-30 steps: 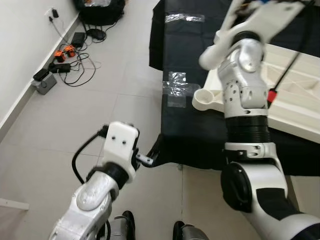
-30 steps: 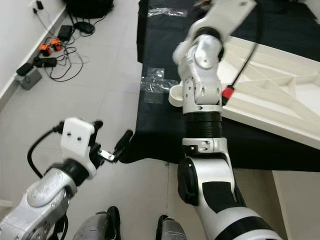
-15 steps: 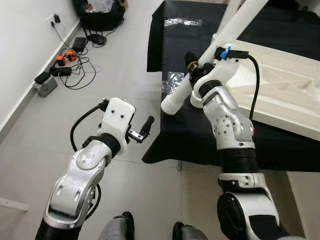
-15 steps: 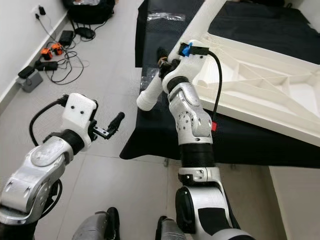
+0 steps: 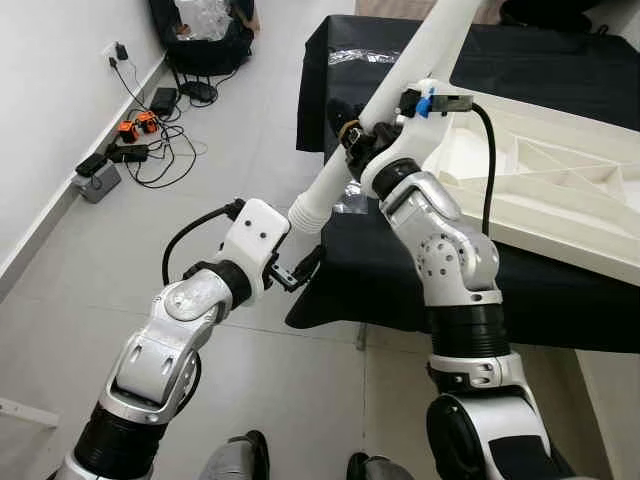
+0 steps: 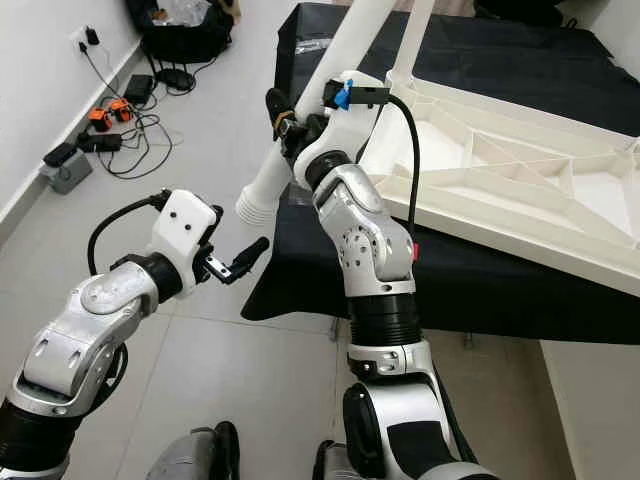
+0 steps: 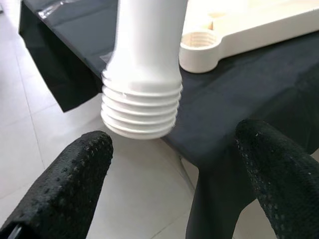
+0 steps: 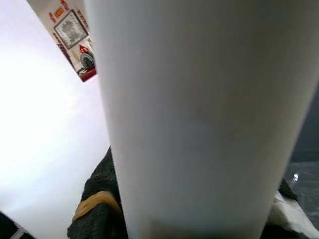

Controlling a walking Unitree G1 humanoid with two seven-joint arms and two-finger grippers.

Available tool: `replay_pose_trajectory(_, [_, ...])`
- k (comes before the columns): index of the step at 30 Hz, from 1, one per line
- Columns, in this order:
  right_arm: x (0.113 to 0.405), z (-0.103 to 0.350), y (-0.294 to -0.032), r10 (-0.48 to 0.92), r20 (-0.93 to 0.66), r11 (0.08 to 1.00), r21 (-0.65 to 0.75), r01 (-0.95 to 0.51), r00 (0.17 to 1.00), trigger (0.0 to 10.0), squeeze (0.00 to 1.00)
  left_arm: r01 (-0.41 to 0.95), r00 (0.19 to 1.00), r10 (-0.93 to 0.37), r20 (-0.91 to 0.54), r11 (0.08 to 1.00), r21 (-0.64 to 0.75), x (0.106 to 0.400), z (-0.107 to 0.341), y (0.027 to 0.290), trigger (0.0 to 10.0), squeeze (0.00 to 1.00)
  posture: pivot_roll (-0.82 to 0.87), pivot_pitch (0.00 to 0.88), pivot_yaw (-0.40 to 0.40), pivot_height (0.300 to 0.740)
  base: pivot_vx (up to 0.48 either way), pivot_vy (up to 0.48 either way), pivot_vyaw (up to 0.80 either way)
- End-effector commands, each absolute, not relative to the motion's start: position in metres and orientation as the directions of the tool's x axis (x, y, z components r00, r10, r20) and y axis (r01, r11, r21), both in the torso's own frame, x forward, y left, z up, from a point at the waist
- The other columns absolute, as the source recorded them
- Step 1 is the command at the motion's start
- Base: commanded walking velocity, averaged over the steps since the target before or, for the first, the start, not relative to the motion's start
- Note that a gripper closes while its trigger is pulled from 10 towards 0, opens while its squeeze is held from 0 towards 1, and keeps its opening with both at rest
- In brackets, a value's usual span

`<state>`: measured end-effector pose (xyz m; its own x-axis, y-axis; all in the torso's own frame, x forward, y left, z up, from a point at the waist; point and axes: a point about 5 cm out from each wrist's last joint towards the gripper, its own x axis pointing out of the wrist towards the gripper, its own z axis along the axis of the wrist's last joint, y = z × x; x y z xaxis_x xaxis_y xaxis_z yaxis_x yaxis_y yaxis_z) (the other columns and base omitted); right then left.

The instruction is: Building children table

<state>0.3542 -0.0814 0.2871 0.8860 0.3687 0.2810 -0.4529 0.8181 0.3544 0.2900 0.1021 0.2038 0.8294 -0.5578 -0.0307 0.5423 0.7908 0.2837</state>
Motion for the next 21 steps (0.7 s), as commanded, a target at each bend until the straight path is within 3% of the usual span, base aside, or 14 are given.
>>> replay_pose_trajectory(1, [0.348,0.288,-0.076,0.412,0.294,0.79,0.358,-0.498,0.863,10.0,0.0,0.551,0.824,-0.564,-0.05,0.779,0.298,0.292,0.199,0.102,10.0,0.0,0.06,0.13,-0.042,0.74,0.0,0.0,0.0])
replay_pose_trajectory(21, [0.323,0.285,-0.051,0.563,0.273,0.714,0.313,-0.626,0.78,10.0,0.0,0.56,0.806,-0.589,-0.056,0.728,0.396,0.306,0.197,0.106,10.0,0.0,0.07,0.129,-0.03,0.74,0.0,0.0,0.0])
